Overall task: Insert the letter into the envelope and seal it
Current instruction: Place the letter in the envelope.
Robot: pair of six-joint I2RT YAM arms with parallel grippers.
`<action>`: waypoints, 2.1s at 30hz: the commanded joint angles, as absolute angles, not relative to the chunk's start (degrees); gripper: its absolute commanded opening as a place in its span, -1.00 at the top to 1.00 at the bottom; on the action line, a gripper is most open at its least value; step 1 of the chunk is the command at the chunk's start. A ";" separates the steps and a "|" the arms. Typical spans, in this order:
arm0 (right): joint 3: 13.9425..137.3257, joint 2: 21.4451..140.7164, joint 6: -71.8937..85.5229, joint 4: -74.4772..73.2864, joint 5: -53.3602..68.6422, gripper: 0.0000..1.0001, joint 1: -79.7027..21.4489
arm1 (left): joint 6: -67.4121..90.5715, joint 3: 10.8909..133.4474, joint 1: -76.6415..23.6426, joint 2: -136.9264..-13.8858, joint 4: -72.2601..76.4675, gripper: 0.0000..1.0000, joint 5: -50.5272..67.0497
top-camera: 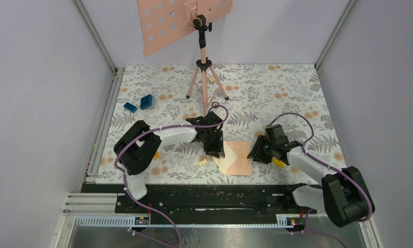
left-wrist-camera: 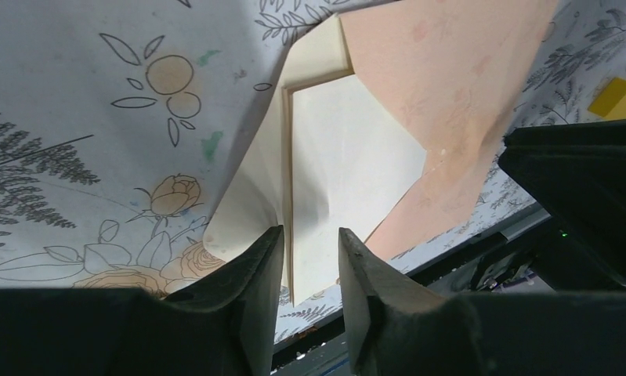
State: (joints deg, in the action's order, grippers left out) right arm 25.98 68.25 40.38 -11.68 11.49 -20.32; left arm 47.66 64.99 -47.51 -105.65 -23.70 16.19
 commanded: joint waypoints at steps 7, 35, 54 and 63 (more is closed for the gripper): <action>25.26 69.21 40.12 -12.90 11.06 0.16 -20.13 | 47.32 65.25 -47.45 -105.61 -22.25 0.40 16.39; 23.58 70.66 42.88 -9.14 14.18 0.18 -20.13 | 50.54 70.55 -50.79 -110.98 -19.11 0.52 24.12; 25.34 62.53 39.86 -17.03 10.12 0.08 -20.11 | 51.14 66.84 -50.38 -107.81 -19.30 0.75 23.87; 27.48 65.04 36.30 -11.82 18.01 0.29 -20.48 | 50.04 69.38 -49.96 -112.23 -17.19 1.00 26.55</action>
State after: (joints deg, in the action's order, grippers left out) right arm 24.53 63.29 39.27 -13.26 14.72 -20.21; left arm 51.48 66.96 -50.43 -109.73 -19.42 23.83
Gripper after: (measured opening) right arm 0.419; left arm 0.010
